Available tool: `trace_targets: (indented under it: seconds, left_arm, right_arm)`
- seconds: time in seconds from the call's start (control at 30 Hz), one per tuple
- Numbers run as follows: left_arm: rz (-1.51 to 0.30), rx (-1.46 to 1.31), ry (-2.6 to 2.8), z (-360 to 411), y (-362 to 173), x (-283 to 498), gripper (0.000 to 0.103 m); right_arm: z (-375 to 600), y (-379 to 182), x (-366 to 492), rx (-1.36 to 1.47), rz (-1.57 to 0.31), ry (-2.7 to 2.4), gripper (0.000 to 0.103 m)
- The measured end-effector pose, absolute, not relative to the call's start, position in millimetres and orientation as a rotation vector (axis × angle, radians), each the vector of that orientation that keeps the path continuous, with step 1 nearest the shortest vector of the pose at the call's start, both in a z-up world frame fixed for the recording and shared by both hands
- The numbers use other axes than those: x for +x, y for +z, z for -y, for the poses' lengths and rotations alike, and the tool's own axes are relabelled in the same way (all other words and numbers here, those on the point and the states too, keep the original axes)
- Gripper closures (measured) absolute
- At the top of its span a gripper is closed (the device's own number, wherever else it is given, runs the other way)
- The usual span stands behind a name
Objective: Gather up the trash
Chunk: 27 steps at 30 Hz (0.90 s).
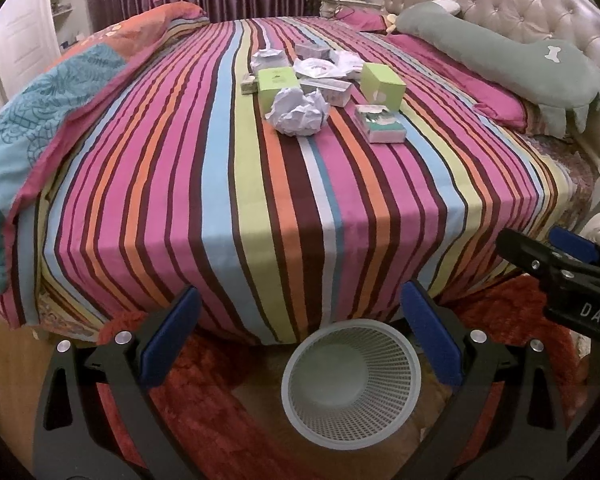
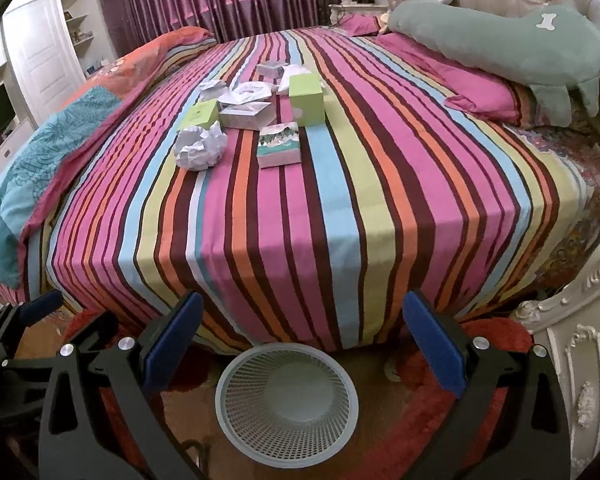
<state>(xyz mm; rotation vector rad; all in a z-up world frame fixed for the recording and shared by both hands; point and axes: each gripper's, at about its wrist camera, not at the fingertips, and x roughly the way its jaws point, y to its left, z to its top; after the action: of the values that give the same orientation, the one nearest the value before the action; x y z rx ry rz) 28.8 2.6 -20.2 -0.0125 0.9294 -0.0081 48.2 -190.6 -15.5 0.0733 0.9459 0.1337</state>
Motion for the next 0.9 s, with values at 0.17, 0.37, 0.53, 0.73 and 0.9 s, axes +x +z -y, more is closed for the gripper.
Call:
trace_targets:
  seconds: [0.17,0.37,0.53,0.73,0.9]
  left_arm:
    - [-0.924,-0.008,-0.012,0.0,-18.5,26.4,0.006]
    - [-0.923,-0.007,-0.011,0.2,-18.0,25.4,0.006]
    - [-0.935,-0.005,-0.01,0.3,-21.5,26.6,0.006]
    - [-0.951,0.001,-0.006,0.1,-28.2,30.1,0.006]
    - [-0.959,0.003,-0.004,0.3,-31.1,31.4,0.006]
  right_arm:
    - [190.3,-12.8,45.4,0.069,-0.935,0.132,0.007]
    - [188.0,-14.8,44.6,0.064,-0.936,0.138,0.008]
    - [189.2,-19.3,46.4,0.072,-0.952,0.136,0.008]
    - [190.5,-25.6,49.1,0.08,-0.972,0.135,0.008]
    - [191.3,-26.8,48.8,0.082,-0.978,0.135,0.008]
